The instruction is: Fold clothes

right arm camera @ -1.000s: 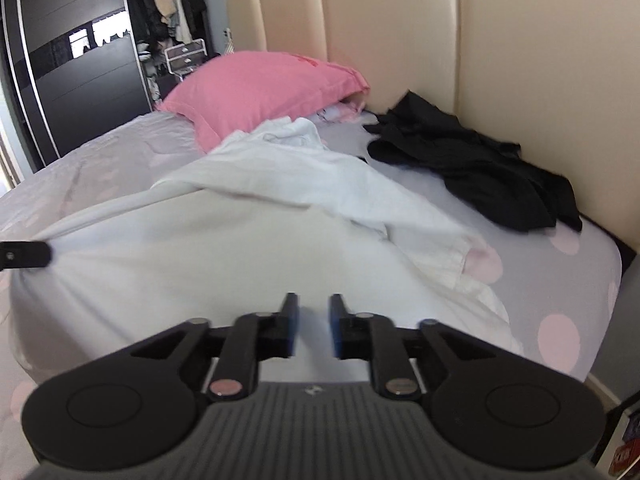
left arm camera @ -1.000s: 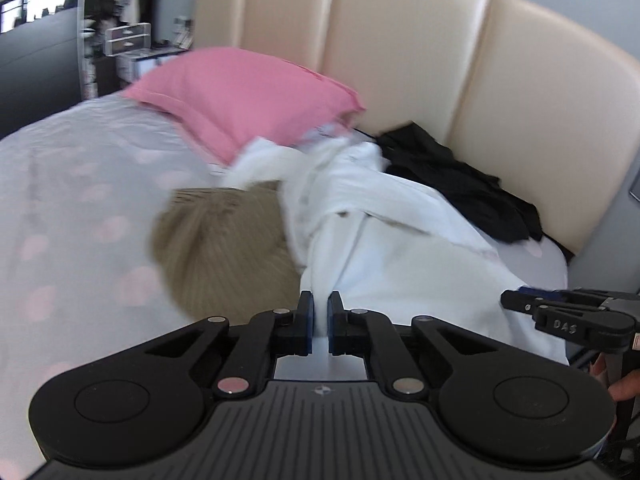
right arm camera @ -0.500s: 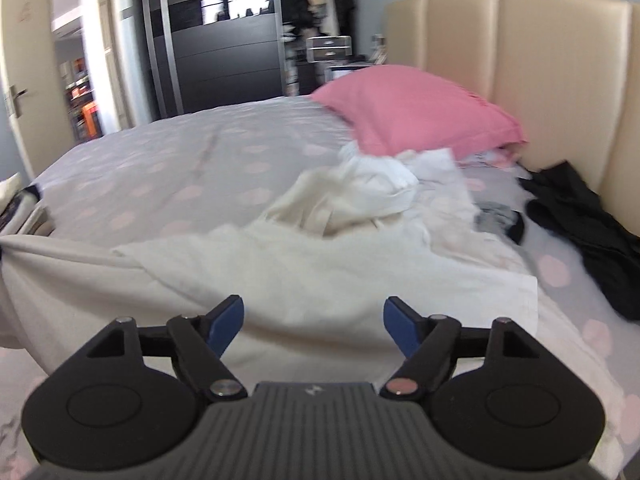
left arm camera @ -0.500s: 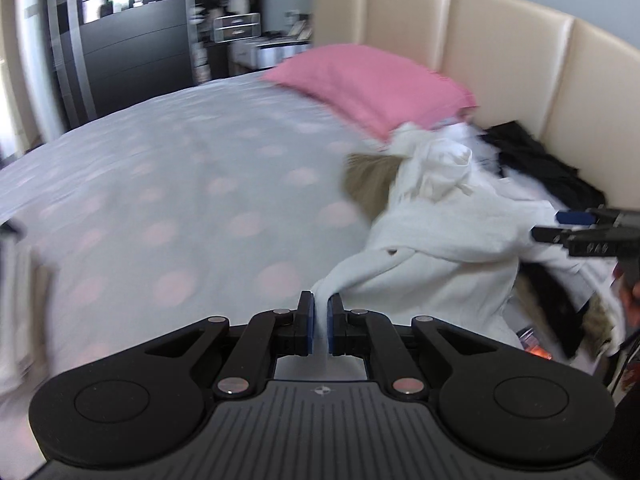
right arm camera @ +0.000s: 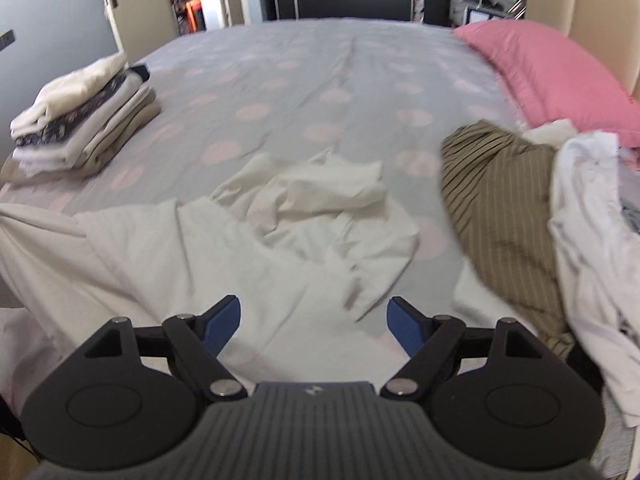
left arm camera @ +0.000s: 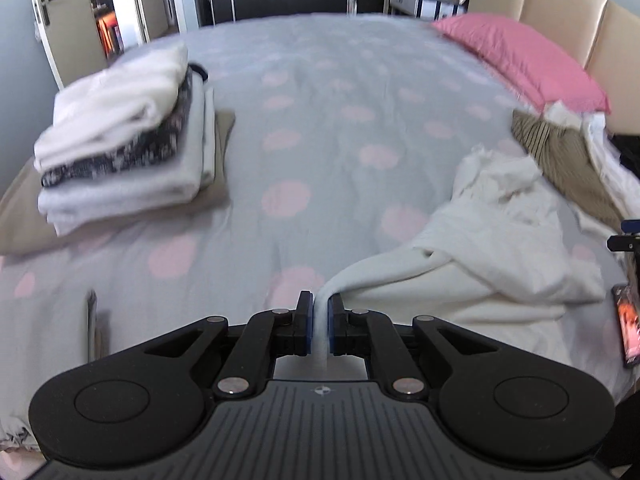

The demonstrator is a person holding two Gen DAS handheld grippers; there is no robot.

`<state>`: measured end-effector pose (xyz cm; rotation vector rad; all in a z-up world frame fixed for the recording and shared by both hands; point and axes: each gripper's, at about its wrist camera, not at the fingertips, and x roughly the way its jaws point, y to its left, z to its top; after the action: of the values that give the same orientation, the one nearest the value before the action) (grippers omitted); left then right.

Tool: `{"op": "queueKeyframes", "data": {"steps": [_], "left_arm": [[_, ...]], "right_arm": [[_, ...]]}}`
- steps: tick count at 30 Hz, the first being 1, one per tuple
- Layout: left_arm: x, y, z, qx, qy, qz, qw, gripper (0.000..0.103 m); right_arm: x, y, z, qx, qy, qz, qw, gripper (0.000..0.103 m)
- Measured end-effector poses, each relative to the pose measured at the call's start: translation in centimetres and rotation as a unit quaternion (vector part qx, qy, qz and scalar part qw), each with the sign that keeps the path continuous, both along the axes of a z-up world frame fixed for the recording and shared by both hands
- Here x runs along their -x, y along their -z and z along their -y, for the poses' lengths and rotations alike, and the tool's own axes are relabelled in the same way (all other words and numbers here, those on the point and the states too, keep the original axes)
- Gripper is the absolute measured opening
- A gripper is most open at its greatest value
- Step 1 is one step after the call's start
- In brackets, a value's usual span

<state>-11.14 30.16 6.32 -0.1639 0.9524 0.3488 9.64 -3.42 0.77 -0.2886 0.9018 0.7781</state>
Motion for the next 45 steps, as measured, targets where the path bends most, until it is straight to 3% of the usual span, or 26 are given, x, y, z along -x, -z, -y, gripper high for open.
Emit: {"op": "queueKeyframes", "data": {"steps": [2,4,6,7,13,14,16,17,22,26,28,30,31,33,34,37,39,41,43,44,45], "left_arm": [[0.3,0.1,0.1,-0.008,0.008,-0.004,0.9999,0.009],[1.0,-0.1,0.2,-0.011,0.017,0.004,0.9998,0.024],[1.1,-0.3,0.7,-0.004,0.030,0.022,0.9993,0.054],[0.9,-0.3,0.9,-0.002,0.036,0.029,0.9989,0.059],[-1.9,1.5,3.0,-0.004,0.072,0.033,0.9969,0.060],[-2.4,2.1,3.4,0.002,0.077,0.031,0.9966,0.060],[-3.3,3.0,4.0,0.019,0.084,0.032,0.9958,0.060],[-3.7,3.5,4.2,0.030,0.086,0.034,0.9953,0.060],[-4.6,4.3,4.7,0.095,0.092,0.051,0.9898,0.060],[-4.8,4.8,5.4,0.104,0.103,0.045,0.9882,0.060],[-4.9,5.3,5.9,0.105,0.109,0.035,0.9880,0.060],[-5.0,5.7,6.2,0.106,0.109,0.025,0.9880,0.060],[-5.1,5.8,6.4,0.107,0.112,0.023,0.9877,0.060],[-5.4,6.1,7.1,0.107,0.119,0.018,0.9869,0.060],[-5.6,6.2,7.5,0.107,0.125,0.015,0.9863,0.060],[-6.2,6.6,8.8,0.109,0.142,0.007,0.9838,0.060],[-6.6,7.0,9.3,0.113,0.148,0.002,0.9825,0.060],[-6.9,7.5,9.4,0.118,0.150,-0.004,0.9816,0.060],[-7.1,8.0,9.4,0.122,0.146,-0.010,0.9817,0.060],[-7.2,8.1,9.3,0.123,0.144,-0.013,0.9818,0.060],[-7.1,8.2,9.3,0.125,0.141,-0.015,0.9820,0.060]], "right_arm": [[0.1,1.1,-1.0,0.012,-0.006,-0.028,1.000,0.082],[0.3,2.0,-1.8,0.028,-0.015,-0.048,0.998,0.082],[0.8,2.5,-2.7,0.041,-0.032,-0.050,0.997,0.086],[1.0,2.9,-3.1,0.047,-0.041,-0.048,0.997,0.088],[1.4,6.1,-5.4,0.113,-0.068,-0.044,0.990,0.090],[1.4,6.6,-5.7,0.121,-0.071,-0.040,0.989,0.085],[1.4,6.9,-6.0,0.125,-0.076,-0.036,0.989,0.051],[1.8,6.7,-6.3,0.118,-0.083,-0.041,0.989,0.027],[4.1,5.3,-7.6,0.061,-0.131,-0.084,0.986,0.000],[6.0,4.2,-8.6,0.016,-0.169,-0.117,0.978,0.000],[7.9,4.5,-9.4,0.030,-0.193,-0.104,0.975,0.000],[8.7,4.8,-9.8,0.049,-0.196,-0.081,0.976,0.007],[8.5,4.9,-9.8,0.057,-0.191,-0.070,0.977,0.014],[7.7,4.8,-9.1,0.065,-0.169,-0.039,0.983,0.064],[7.1,4.6,-8.7,0.067,-0.158,-0.024,0.985,0.070],[5.6,3.9,-7.1,0.073,-0.134,0.013,0.988,0.072],[4.9,4.5,-6.3,0.107,-0.121,0.046,0.986,0.083],[4.0,5.5,-5.5,0.142,-0.105,0.064,0.982,0.084],[2.8,7.1,-4.8,0.166,-0.088,0.051,0.981,0.084],[2.2,7.8,-4.7,0.171,-0.083,0.043,0.981,0.079],[1.7,8.5,-4.6,0.173,-0.081,0.035,0.981,0.054]]}}
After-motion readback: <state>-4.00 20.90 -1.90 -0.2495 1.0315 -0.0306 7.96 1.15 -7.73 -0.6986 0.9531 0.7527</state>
